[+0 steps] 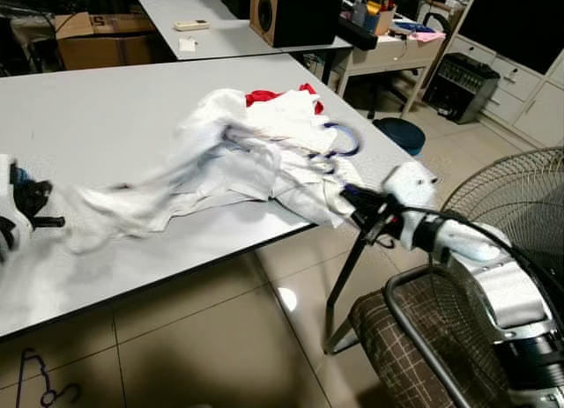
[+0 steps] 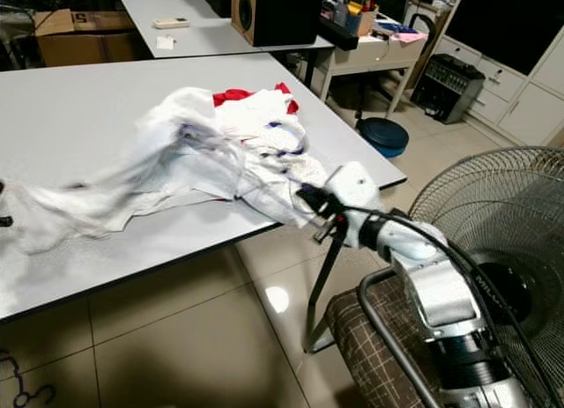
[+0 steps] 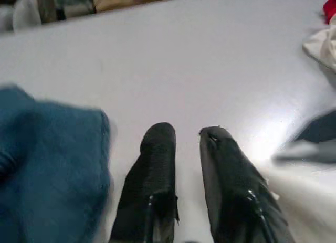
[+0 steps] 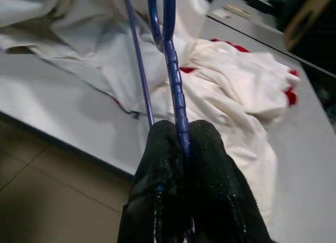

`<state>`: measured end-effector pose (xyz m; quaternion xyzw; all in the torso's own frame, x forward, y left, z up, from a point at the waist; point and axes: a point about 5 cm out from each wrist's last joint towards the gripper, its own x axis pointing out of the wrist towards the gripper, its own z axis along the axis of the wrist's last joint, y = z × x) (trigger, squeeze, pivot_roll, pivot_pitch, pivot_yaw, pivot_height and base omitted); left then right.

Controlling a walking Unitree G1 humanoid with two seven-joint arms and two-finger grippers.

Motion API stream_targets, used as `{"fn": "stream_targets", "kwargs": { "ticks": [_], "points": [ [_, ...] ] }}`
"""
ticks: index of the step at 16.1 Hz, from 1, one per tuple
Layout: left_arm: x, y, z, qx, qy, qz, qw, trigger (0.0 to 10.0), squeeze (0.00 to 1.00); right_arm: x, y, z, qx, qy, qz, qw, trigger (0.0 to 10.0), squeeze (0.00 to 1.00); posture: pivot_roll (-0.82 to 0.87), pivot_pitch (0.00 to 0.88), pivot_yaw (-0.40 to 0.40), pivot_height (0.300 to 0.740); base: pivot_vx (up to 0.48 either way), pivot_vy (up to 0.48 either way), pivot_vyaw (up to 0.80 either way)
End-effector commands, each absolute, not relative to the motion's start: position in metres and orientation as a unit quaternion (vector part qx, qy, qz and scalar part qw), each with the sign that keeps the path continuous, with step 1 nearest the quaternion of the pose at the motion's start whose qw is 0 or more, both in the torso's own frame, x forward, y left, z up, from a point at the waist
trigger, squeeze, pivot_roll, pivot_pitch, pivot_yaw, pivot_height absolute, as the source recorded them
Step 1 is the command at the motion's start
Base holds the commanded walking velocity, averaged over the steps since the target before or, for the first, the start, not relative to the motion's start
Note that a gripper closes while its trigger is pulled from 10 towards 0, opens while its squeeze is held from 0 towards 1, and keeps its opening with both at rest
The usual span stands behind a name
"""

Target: Hang hanger

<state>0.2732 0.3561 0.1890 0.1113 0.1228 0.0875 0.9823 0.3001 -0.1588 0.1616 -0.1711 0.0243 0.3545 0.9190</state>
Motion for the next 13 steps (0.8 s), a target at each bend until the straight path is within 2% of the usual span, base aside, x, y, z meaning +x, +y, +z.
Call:
{"fn": "stream_targets", "kwargs": {
  "ticks": [1,3,4,5,7,8,9,10,11,13],
  "points": [
    [0.276,0.355,0.203,0.143,0.103,0.073,0.982,10.0,1.0,0.301,-0.163,0.17,-0.179,0.013,0.344,0.922,10.0,0.0,0.05,0.0,-0.046,0.74,0.0,0.0,0.0],
    [0.279,0.357,0.228,0.122,0.04,0.058,0.99,10.0,1.0,0.303,-0.159,0.174,-0.178,0.011,0.358,0.917,10.0,0.0,0.05,0.0,-0.049,0.74,0.0,0.0,0.0],
    [0.279,0.351,0.245,0.093,-0.005,0.012,0.996,10.0,0.02,0.317,-0.151,0.173,-0.183,0.021,0.374,0.909,10.0,0.0,0.05,0.0,-0.057,0.74,0.0,0.0,0.0],
    [0.278,0.349,0.25,0.088,-0.014,0.0,0.996,10.0,0.0,0.324,-0.147,0.172,-0.188,0.026,0.382,0.904,10.0,0.0,0.06,0.0,-0.063,0.74,0.0,0.0,0.0],
    [0.279,0.327,0.265,0.064,-0.043,-0.085,0.993,10.0,0.0,0.361,-0.112,0.183,-0.217,0.021,0.41,0.886,10.0,0.0,0.06,0.0,-0.072,0.74,0.0,0.0,0.0],
    [0.279,0.308,0.267,0.066,-0.042,-0.143,0.987,10.0,0.0,0.383,-0.094,0.205,-0.237,-0.014,0.367,0.9,10.0,0.0,0.06,0.0,-0.078,0.74,0.0,0.0,0.0],
    [0.28,0.293,0.265,0.077,-0.037,-0.185,0.979,10.0,0.0,0.399,-0.083,0.229,-0.189,-0.046,0.295,0.936,10.0,0.0,0.08,0.0,-0.094,0.74,0.0,0.0,0.0],
    [0.28,0.282,0.262,0.081,-0.03,-0.211,0.974,10.0,0.0,0.403,-0.071,0.239,-0.139,-0.048,0.297,0.943,10.0,0.0,0.09,0.0,-0.11,0.74,0.0,0.0,0.0],
    [0.279,0.272,0.257,0.082,-0.021,-0.227,0.97,10.0,0.0,0.4,-0.058,0.227,-0.181,-0.02,0.339,0.923,10.0,0.0,0.1,0.0,-0.125,0.74,0.0,0.0,0.0],
    [0.271,0.256,0.242,0.077,0.005,-0.262,0.962,10.0,0.0,0.392,-0.056,0.191,-0.212,0.046,0.39,0.895,10.0,0.0,0.09,0.0,-0.131,0.74,0.0,0.0,0.0]
  ]
}}
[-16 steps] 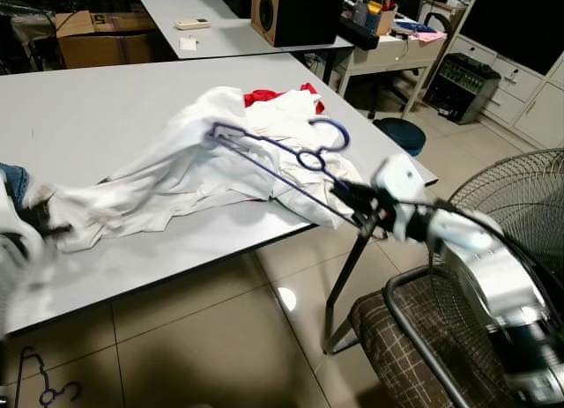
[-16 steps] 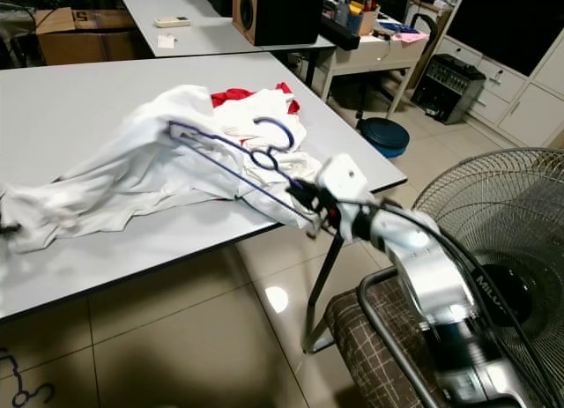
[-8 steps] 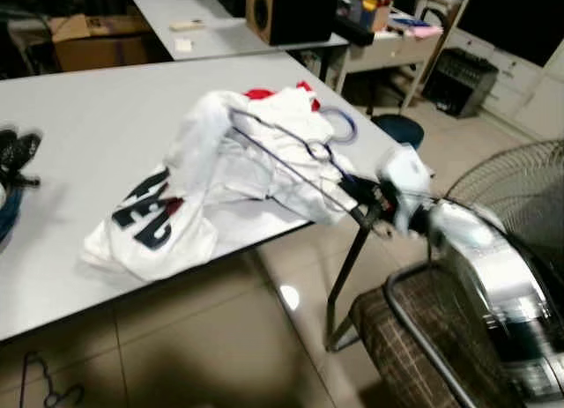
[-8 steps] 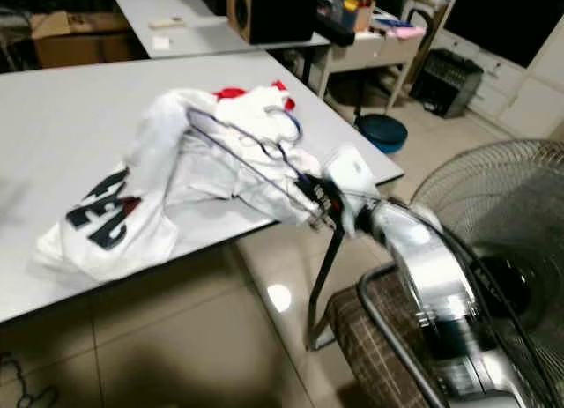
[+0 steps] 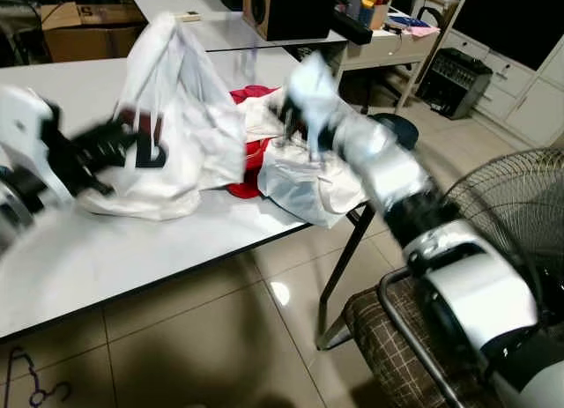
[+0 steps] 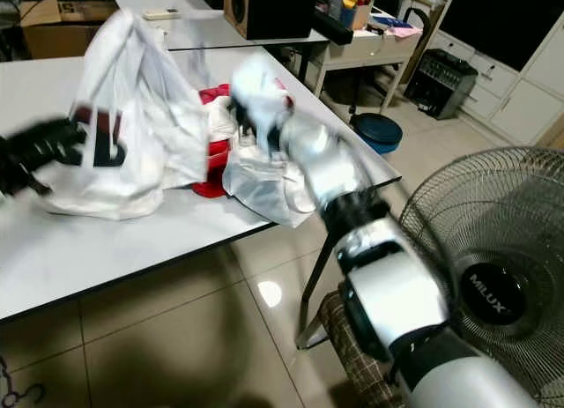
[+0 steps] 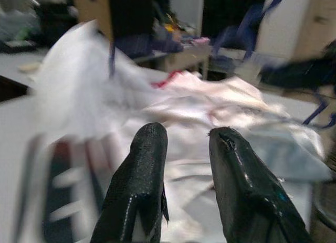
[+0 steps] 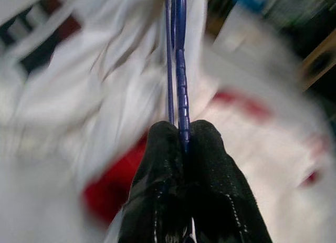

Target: Hang hanger

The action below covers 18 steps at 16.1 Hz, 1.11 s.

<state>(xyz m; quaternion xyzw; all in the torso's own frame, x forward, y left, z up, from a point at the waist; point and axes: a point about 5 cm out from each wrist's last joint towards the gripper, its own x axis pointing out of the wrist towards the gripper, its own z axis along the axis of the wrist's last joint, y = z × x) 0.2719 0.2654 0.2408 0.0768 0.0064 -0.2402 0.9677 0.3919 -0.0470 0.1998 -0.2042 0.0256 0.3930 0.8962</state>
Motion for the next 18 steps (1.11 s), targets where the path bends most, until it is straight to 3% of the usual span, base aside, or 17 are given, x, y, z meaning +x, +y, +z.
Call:
{"fn": "stream_targets", "kwargs": {
  "ticks": [1,3,6,8,11,12,15,17,18],
  "points": [
    [0.269,0.25,0.235,0.08,0.017,-0.276,0.958,10.0,0.0,0.387,-0.059,0.172,-0.228,0.078,0.42,0.875,10.0,0.0,0.09,0.0,-0.126,0.74,0.0,0.0,0.0],
    [0.274,0.236,0.225,0.082,0.033,-0.285,0.954,10.0,0.0,0.375,-0.07,0.144,-0.268,0.122,0.466,0.834,10.0,0.0,0.07,0.0,-0.106,0.74,0.0,0.0,0.0],
    [0.286,0.208,0.207,0.103,0.059,-0.311,0.943,10.0,0.0,0.366,-0.101,0.131,-0.287,0.158,0.489,0.809,10.0,0.0,0.03,0.0,-0.07,0.74,0.0,0.0,0.0],
    [0.297,0.195,0.197,0.136,0.068,-0.311,0.938,10.0,0.0,0.361,-0.128,0.145,-0.279,0.13,0.488,0.817,10.0,0.0,0.0,0.0,-0.057,0.74,0.0,0.0,0.0],
    [0.324,0.191,0.175,0.201,0.088,-0.252,0.943,10.0,0.0,0.338,-0.158,0.179,-0.238,0.045,0.458,0.855,10.0,0.0,-0.06,0.0,-0.028,0.74,0.0,0.0,0.0],
    [0.328,0.192,0.171,0.203,0.091,-0.238,0.945,10.0,1.0,0.333,-0.16,0.182,-0.228,0.033,0.449,0.863,10.0,0.0,-0.06,0.0,-0.028,0.74,0.0,0.0,0.0],
    [0.345,0.205,0.15,0.292,0.116,-0.143,0.939,10.0,1.0,0.291,-0.164,0.174,-0.203,0.018,0.401,0.893,10.0,0.0,-0.1,0.0,0.016,0.74,0.0,0.0,0.0],
    [0.344,0.218,0.142,0.34,0.125,-0.108,0.926,10.0,0.0,0.263,-0.162,0.164,-0.175,0.032,0.39,0.903,10.0,0.0,-0.11,0.0,0.02,0.74,0.0,0.0,0.0],
    [0.341,0.229,0.139,0.354,0.135,-0.089,0.921,10.0,0.0,0.245,-0.158,0.158,-0.157,0.044,0.396,0.904,10.0,0.0,-0.1,0.0,0.012,0.74,0.0,0.0,0.0]
  ]
}}
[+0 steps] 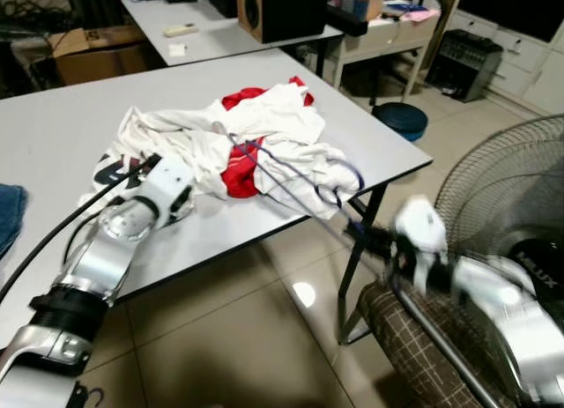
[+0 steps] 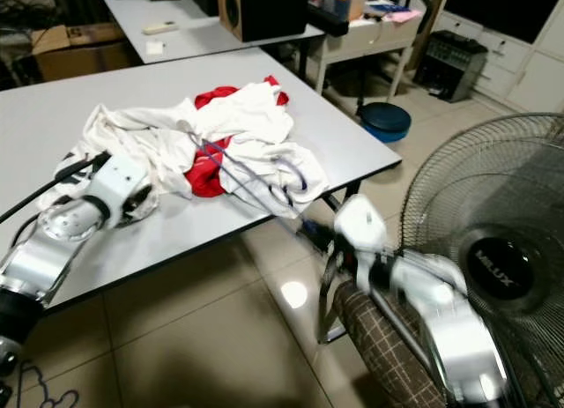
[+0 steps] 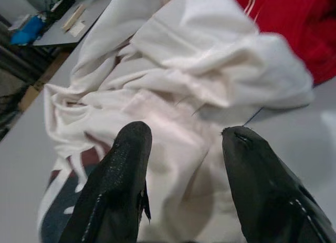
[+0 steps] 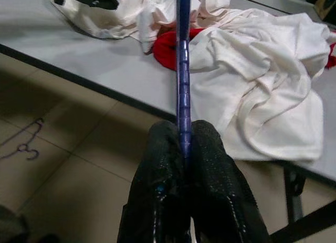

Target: Hang hanger

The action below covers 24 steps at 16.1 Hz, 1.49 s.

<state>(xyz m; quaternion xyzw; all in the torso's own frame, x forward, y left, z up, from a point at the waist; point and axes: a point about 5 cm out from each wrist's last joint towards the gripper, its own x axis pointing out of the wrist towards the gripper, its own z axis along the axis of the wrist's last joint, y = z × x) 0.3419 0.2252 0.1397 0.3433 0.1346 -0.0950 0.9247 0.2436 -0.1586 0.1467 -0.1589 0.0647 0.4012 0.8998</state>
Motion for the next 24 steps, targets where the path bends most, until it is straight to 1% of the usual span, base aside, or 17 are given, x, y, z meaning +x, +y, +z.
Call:
{"fn": "stream_targets", "kwargs": {
  "ticks": [1,2,3,4,5,6,7,9,12,15,16,18,19,20,21,22,24],
  "points": [
    [0.341,0.229,0.137,0.358,0.137,-0.09,0.919,10.0,0.0,0.24,-0.16,0.157,-0.154,0.05,0.395,0.904,10.0,0.0,-0.09,0.0,0.008,0.74,0.0,0.0,0.0],
    [0.34,0.231,0.128,0.326,0.153,-0.099,0.928,10.0,0.0,0.231,-0.159,0.149,-0.146,0.068,0.391,0.906,10.0,0.0,-0.09,0.0,0.0,0.74,0.0,0.0,0.0],
    [0.341,0.228,0.12,0.27,0.161,-0.102,0.944,10.0,0.0,0.227,-0.159,0.144,-0.142,0.079,0.383,0.909,10.0,0.0,-0.09,0.0,-0.002,0.74,0.0,0.0,0.0],
    [0.343,0.226,0.114,0.237,0.166,-0.099,0.952,10.0,0.0,0.226,-0.159,0.143,-0.14,0.084,0.373,0.913,10.0,0.0,-0.09,0.0,-0.004,0.74,0.0,0.0,0.0],
    [0.345,0.227,0.109,0.23,0.174,-0.088,0.954,5.7,0.0,0.224,-0.158,0.143,-0.136,0.086,0.36,0.919,10.0,0.0,-0.1,0.0,-0.006,0.74,0.0,0.0,0.0],
    [0.345,0.228,0.107,0.231,0.178,-0.08,0.953,4.5,0.0,0.224,-0.157,0.144,-0.134,0.085,0.357,0.92,10.0,0.0,-0.1,0.0,-0.007,0.74,0.0,0.0,0.0],
    [0.346,0.234,0.104,0.244,0.183,-0.053,0.951,0.0,0.0,0.221,-0.155,0.146,-0.127,0.086,0.353,0.923,10.0,0.0,-0.1,0.0,-0.01,0.74,0.0,0.0,0.0],
    [0.348,0.246,0.107,0.27,0.174,-0.015,0.947,0.0,0.0,0.217,-0.154,0.145,-0.126,0.091,0.358,0.921,10.0,0.0,-0.11,0.0,-0.016,0.74,0.0,0.0,0.0],
    [0.351,0.251,0.113,0.263,0.153,-0.001,0.953,0.0,0.0,0.214,-0.154,0.145,-0.126,0.098,0.363,0.918,10.0,0.0,-0.11,0.0,-0.022,0.74,0.0,0.0,0.0],
    [0.352,0.25,0.108,0.266,0.159,-0.009,0.951,0.0,0.0,0.213,-0.153,0.145,-0.129,0.103,0.364,0.916,10.0,0.0,-0.11,0.0,-0.024,0.74,0.0,0.0,0.0],
    [0.352,0.246,0.104,0.245,0.164,-0.023,0.955,0.0,0.0,0.212,-0.154,0.145,-0.129,0.106,0.366,0.915,10.0,0.0,-0.11,0.0,-0.021,0.74,0.0,0.0,0.0],
    [0.353,0.24,0.101,0.227,0.175,-0.056,0.957,0.0,0.0,0.211,-0.153,0.144,-0.13,0.109,0.372,0.913,10.0,0.0,-0.12,0.0,-0.018,0.74,0.0,0.0,0.0],
    [0.353,0.238,0.1,0.208,0.173,-0.059,0.961,1.7,0.0,0.21,-0.152,0.144,-0.131,0.111,0.374,0.912,10.0,0.0,-0.12,0.0,-0.016,0.74,0.0,0.0,0.0],
    [0.355,0.238,0.102,0.188,0.167,-0.055,0.966,0.0,0.0,0.21,-0.153,0.144,-0.131,0.111,0.374,0.911,10.0,0.0,-0.12,0.0,-0.014,0.74,0.0,0.0,0.0],
    [0.357,0.235,0.105,0.153,0.156,-0.058,0.974,0.0,0.0,0.209,-0.153,0.144,-0.132,0.112,0.374,0.911,10.0,0.0,-0.12,0.0,-0.011,0.74,0.0,0.0,0.0],
    [0.359,0.226,0.106,0.124,0.151,-0.087,0.977,0.0,0.0,0.21,-0.154,0.143,-0.133,0.113,0.374,0.911,10.0,0.0,-0.12,0.0,-0.01,0.74,0.0,0.0,0.0],
    [0.359,0.219,0.105,0.122,0.156,-0.124,0.972,0.0,0.0,0.21,-0.154,0.143,-0.134,0.114,0.374,0.911,10.0,0.0,-0.12,0.0,-0.004,0.74,0.0,0.0,0.0]
  ]
}}
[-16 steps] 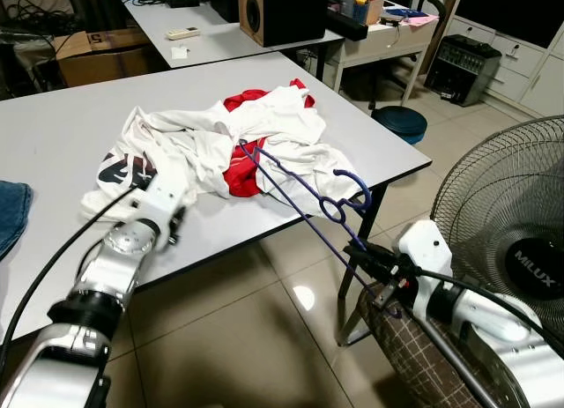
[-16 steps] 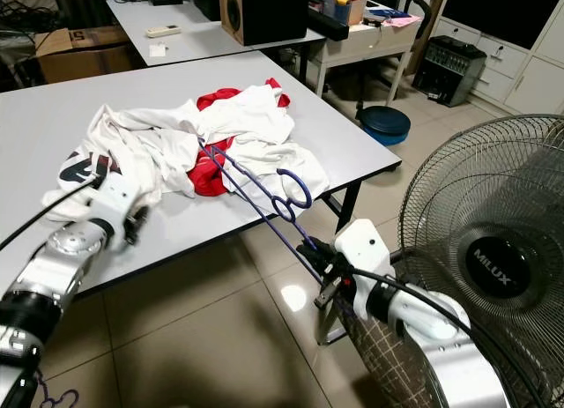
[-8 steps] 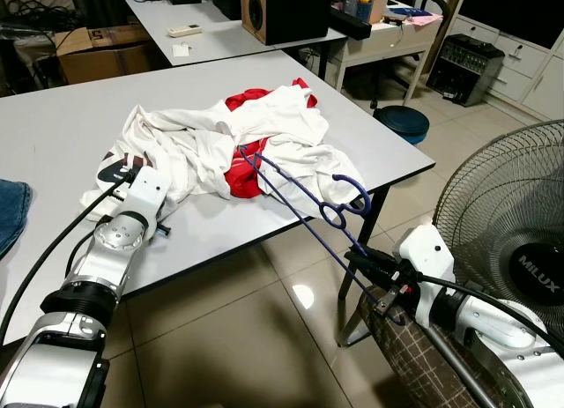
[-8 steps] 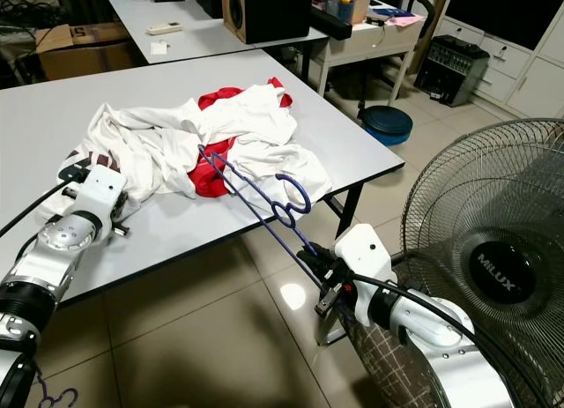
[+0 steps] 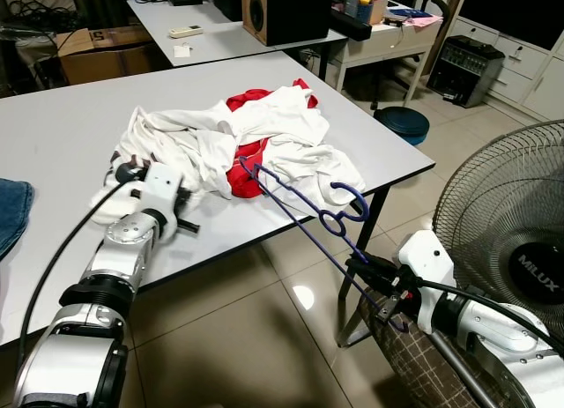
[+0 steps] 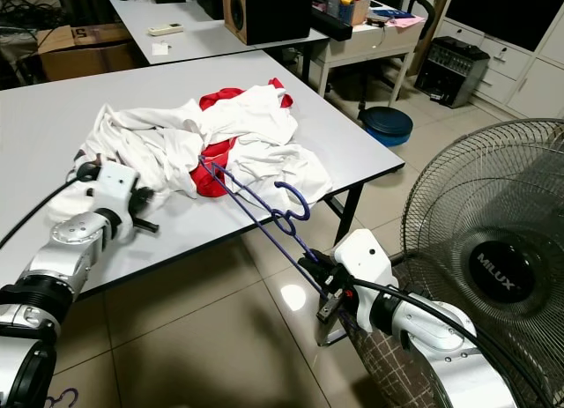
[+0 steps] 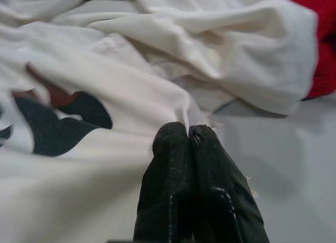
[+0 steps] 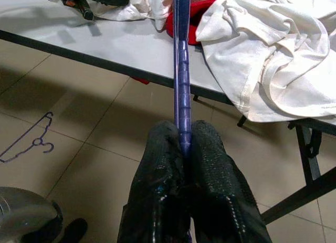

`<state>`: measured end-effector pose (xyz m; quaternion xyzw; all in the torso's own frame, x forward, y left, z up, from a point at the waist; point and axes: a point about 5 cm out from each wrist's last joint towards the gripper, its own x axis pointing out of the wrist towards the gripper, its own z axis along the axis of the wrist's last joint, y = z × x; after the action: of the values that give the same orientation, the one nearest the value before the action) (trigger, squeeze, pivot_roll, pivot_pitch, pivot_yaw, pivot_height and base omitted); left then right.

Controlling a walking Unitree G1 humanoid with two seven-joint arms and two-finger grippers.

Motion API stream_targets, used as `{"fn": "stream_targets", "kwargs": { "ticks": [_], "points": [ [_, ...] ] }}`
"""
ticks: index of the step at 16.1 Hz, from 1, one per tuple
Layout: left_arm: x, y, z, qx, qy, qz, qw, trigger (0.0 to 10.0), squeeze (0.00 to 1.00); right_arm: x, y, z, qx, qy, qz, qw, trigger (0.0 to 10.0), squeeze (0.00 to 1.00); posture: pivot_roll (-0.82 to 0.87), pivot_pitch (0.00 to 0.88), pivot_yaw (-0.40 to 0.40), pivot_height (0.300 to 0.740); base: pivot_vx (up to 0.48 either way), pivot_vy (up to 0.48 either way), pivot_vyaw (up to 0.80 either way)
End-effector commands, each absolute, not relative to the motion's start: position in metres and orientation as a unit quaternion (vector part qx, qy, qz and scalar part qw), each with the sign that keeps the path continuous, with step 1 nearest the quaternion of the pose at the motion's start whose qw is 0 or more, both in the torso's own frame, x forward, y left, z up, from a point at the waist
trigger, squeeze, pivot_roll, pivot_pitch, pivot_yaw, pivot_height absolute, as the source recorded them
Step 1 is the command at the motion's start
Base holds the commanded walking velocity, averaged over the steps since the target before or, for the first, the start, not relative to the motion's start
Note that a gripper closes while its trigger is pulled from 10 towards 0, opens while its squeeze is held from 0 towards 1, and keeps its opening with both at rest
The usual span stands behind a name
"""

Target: Hang hanger

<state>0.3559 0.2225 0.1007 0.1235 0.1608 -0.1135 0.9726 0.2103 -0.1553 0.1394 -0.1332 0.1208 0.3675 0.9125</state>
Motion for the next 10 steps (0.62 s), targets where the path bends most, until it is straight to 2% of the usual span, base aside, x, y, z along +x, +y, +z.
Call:
{"fn": "stream_targets", "kwargs": {
  "ticks": [1,4,7,8,9,10],
  "points": [
    [0.361,0.22,0.108,0.124,0.151,-0.119,0.973,0.0,0.0,0.211,-0.155,0.144,-0.136,0.113,0.373,0.911,10.0,0.0,-0.12,0.0,0.0,0.74,0.0,0.0,0.0],
    [0.368,0.227,0.129,0.074,0.103,-0.1,0.987,0.0,0.0,0.21,-0.157,0.145,-0.137,0.113,0.371,0.911,10.0,0.0,-0.12,0.0,0.005,0.74,0.0,0.0,0.0],
    [0.37,0.255,0.167,-0.072,0.033,-0.058,0.995,0.0,0.0,0.206,-0.158,0.145,-0.138,0.115,0.374,0.91,10.0,0.0,-0.12,0.0,0.016,0.74,0.0,0.0,0.0],
    [0.369,0.258,0.17,-0.085,0.027,-0.054,0.995,0.0,0.0,0.206,-0.158,0.145,-0.138,0.115,0.374,0.91,10.0,0.0,-0.12,0.0,0.019,0.74,0.0,0.0,0.0],
    [0.367,0.273,0.177,-0.129,0.011,-0.019,0.991,0.0,0.0,0.205,-0.159,0.145,-0.138,0.116,0.374,0.91,10.0,0.0,-0.12,0.0,0.02,0.74,0.0,0.0,0.0],
    [0.36,0.301,0.183,-0.195,-0.003,0.054,0.979,0.0,0.0,0.203,-0.159,0.144,-0.136,0.118,0.374,0.91,10.0,0.0,-0.12,0.0,0.02,0.74,0.0,0.0,0.0]
  ]
}}
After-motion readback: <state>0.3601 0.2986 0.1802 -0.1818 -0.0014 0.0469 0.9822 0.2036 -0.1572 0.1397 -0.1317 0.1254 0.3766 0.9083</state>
